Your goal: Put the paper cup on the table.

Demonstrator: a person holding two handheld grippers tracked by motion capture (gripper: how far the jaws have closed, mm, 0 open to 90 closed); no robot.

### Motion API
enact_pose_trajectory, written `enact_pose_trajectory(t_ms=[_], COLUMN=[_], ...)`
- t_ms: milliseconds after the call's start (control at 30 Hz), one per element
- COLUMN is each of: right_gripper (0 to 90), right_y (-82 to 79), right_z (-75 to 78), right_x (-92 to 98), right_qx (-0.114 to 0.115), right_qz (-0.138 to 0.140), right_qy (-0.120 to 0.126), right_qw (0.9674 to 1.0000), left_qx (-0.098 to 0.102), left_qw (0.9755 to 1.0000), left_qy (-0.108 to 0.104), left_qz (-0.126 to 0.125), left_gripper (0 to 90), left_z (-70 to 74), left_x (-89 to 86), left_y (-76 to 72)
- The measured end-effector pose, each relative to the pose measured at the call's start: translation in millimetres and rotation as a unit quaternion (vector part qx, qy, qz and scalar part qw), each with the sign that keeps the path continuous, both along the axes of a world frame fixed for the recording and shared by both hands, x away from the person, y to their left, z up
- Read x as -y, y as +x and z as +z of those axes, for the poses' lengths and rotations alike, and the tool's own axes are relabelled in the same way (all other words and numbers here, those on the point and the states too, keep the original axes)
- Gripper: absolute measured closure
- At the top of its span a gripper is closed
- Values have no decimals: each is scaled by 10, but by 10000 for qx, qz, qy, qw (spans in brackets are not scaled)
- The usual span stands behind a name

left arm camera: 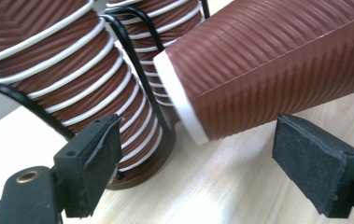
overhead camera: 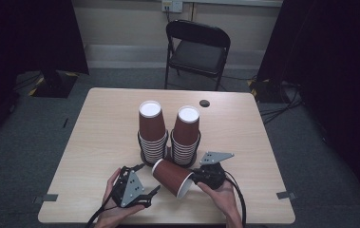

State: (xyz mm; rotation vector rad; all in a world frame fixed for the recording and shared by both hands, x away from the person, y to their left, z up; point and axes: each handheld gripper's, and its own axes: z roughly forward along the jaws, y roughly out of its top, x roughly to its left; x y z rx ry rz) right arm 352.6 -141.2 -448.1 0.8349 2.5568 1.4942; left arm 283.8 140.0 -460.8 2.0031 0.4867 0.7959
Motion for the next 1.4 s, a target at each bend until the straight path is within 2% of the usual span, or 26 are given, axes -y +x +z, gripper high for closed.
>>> enact_pose_trajectory(t_ms=[167,267,433,567,667,900,933,1067,1100,1200,1333,1400], right_gripper=[859,859,859,859,859,859,859,859,859,860,861,862], right_y=[28,35,65,80,93,117,123,139,142,148,160,160], right_z=[48,78,112,131,141,151,153,166,171,179,190,190], right_x=[-36,-45,-64,-98,-116,-152,-159,-204,-213,-254,-280,-303], right_qx=[-86,-123,-165,-213,-275,-372,-396,-442,-472,-481,-483,-491], right_qz=[111,169,189,244,246,284,295,321,343,409,446,470], right_qy=[-119,-127,-225,-326,-387,-493,-488,-544,-518,-546,-522,-534], right_qw=[9998,9997,9994,9989,9986,9977,9976,9970,9969,9965,9965,9963], left_qx=[219,374,622,744,811,973,993,1032,1021,1076,1066,1135], left_qw=[9994,9981,9961,9943,9937,9895,9896,9876,9880,9845,9842,9823], left_qy=[263,490,613,760,773,1068,1037,1182,1153,1381,1412,1485], left_qz=[-77,-79,-83,-91,-65,-86,-93,-59,-85,-88,-83,-87], left_gripper=[157,156,156,155,154,145,136,103,82,61,38,37], left_z=[-22,-27,-31,-46,-62,-69,-68,-75,-72,-55,-51,-65], left_x=[76,108,155,174,181,217,221,239,243,267,295,326], left_y=[-42,-68,-83,-90,-101,-112,-108,-98,-90,-78,-74,-70])
